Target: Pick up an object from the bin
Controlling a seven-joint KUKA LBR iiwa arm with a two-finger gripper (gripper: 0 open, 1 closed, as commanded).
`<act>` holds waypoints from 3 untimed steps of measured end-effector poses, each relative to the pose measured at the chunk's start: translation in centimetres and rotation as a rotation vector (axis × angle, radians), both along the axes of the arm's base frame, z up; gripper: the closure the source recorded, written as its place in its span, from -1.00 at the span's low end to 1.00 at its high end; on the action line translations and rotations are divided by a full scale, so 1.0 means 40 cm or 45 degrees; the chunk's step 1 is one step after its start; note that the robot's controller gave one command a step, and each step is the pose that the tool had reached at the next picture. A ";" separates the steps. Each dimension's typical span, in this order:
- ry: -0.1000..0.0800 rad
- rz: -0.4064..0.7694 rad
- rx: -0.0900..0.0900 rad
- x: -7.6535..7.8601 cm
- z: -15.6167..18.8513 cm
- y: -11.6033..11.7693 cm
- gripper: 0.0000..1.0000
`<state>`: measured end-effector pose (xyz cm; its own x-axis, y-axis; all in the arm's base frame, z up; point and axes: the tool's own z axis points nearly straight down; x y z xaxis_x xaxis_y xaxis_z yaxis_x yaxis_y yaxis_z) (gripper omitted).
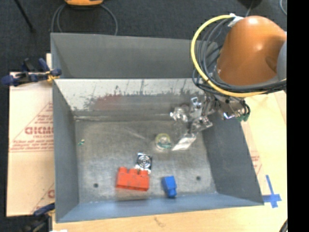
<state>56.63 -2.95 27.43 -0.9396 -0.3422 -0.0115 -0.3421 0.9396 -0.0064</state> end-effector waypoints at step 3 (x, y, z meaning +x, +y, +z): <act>0.014 -0.270 0.006 -0.045 -0.296 0.016 -1.00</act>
Offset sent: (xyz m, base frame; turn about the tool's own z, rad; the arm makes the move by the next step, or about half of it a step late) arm -0.0189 -0.0198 -0.1119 -0.0066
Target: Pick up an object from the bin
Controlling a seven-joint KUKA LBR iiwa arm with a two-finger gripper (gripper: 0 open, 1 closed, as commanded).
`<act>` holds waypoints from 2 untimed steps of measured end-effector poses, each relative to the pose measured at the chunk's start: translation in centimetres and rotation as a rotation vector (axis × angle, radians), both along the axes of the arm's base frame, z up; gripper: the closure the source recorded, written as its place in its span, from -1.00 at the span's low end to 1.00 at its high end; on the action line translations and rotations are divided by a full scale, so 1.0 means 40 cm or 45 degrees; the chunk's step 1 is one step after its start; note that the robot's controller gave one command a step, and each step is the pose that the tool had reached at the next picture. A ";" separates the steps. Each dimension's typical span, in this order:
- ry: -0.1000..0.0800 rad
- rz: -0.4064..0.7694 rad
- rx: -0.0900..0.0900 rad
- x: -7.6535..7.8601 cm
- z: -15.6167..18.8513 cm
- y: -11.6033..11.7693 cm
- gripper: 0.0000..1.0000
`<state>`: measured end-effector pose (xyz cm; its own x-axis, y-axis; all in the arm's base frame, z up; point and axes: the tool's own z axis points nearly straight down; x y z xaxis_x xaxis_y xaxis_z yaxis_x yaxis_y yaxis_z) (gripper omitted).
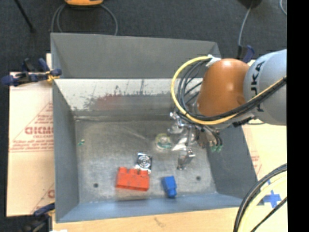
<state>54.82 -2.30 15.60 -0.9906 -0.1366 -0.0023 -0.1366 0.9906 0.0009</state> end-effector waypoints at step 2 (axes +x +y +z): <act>-0.012 -0.341 -0.003 0.142 -0.203 -0.031 -1.00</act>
Offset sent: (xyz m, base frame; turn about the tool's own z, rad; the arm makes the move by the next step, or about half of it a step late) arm 0.0588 -0.0346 -0.0860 -0.0431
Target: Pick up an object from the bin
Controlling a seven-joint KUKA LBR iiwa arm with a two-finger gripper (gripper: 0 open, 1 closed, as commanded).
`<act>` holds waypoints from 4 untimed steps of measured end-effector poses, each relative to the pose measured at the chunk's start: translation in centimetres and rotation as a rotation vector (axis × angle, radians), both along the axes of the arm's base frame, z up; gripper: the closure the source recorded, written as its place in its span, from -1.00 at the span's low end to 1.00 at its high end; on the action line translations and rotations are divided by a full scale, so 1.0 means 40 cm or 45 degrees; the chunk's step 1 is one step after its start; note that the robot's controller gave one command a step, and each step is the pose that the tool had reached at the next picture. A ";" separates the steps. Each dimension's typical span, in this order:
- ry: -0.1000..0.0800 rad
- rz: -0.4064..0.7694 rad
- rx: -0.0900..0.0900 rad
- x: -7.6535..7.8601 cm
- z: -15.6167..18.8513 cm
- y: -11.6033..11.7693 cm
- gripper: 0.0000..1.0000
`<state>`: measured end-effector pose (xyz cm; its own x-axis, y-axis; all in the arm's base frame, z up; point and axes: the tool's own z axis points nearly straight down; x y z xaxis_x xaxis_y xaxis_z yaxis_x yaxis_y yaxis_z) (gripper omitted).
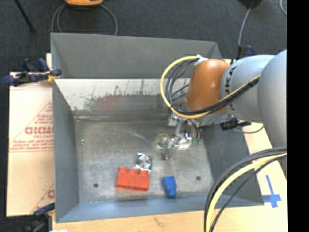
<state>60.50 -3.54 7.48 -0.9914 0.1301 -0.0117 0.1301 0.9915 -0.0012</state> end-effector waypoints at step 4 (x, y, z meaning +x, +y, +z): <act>0.010 -0.241 0.006 -0.132 0.156 0.146 -1.00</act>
Offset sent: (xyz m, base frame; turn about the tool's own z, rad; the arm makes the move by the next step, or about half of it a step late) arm 0.0000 0.0000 0.0000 0.0000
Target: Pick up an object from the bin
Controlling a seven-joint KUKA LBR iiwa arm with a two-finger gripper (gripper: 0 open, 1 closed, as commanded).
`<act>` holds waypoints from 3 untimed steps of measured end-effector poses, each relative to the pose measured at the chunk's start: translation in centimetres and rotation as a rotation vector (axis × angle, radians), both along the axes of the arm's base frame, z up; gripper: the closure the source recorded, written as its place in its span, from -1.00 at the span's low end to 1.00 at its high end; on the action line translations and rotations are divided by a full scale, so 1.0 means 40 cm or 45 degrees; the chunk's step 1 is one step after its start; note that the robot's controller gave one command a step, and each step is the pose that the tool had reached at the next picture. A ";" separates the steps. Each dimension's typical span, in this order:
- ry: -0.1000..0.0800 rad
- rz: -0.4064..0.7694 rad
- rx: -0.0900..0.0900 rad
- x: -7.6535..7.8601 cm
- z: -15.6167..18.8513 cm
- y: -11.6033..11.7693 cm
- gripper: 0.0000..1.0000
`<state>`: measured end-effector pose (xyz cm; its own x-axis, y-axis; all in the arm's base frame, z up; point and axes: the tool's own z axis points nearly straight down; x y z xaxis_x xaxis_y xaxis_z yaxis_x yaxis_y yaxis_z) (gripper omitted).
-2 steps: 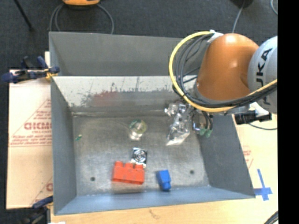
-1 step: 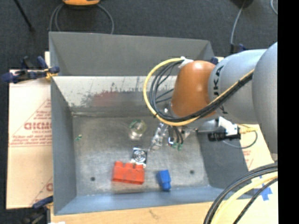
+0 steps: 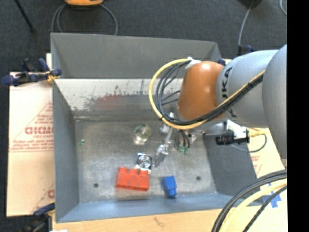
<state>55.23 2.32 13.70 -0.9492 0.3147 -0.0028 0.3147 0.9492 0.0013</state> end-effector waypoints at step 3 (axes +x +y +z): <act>-0.009 0.128 0.001 -0.066 0.174 0.084 1.00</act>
Offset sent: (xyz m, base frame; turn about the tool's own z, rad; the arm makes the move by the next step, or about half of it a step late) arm -0.0428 0.0356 -0.0670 -0.0826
